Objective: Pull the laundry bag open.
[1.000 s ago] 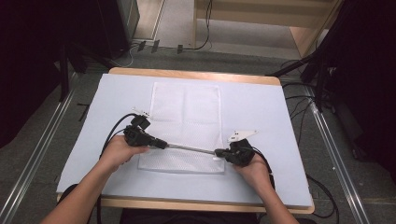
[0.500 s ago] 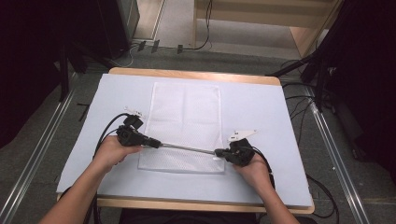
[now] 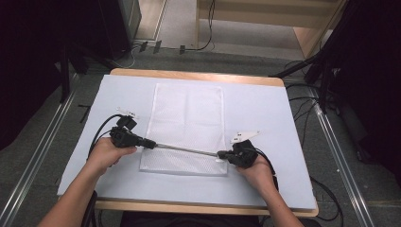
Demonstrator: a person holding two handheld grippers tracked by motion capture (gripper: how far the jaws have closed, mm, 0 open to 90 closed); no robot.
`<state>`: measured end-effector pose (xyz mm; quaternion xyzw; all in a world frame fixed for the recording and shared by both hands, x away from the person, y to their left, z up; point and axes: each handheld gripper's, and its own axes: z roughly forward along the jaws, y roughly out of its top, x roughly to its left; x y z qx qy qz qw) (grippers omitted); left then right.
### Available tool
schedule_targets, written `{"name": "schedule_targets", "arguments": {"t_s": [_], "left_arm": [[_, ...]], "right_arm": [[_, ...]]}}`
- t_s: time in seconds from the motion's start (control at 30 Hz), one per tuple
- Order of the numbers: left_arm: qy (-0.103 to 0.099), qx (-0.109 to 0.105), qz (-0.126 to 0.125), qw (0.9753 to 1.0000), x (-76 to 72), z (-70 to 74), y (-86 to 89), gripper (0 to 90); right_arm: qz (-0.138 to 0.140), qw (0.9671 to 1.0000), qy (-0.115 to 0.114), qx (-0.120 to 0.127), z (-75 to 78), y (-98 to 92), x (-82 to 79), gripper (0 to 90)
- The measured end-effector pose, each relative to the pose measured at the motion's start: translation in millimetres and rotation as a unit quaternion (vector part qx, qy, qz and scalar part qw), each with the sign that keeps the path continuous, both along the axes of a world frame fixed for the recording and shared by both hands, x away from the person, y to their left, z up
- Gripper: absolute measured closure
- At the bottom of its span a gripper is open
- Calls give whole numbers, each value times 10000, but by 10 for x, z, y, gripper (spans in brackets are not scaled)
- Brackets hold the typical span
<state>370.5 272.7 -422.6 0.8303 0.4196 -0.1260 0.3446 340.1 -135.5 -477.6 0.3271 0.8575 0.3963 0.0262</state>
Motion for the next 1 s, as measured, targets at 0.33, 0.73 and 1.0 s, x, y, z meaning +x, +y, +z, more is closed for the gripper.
{"name": "schedule_targets", "arguments": {"t_s": [0.33, 0.73, 1.0], "left_arm": [[22, 23, 77, 10000, -26, 0, 106, 879], [174, 112, 346, 9992, -43, -47, 353, 879], [193, 174, 494, 9984, -75, -84, 433, 879]], "right_arm": [[23, 10000, 14, 17, -1, -4, 13, 900], [53, 10000, 53, 24, -1, -7, 25, 900], [77, 10000, 34, 8, 1, 8, 29, 900]]}}
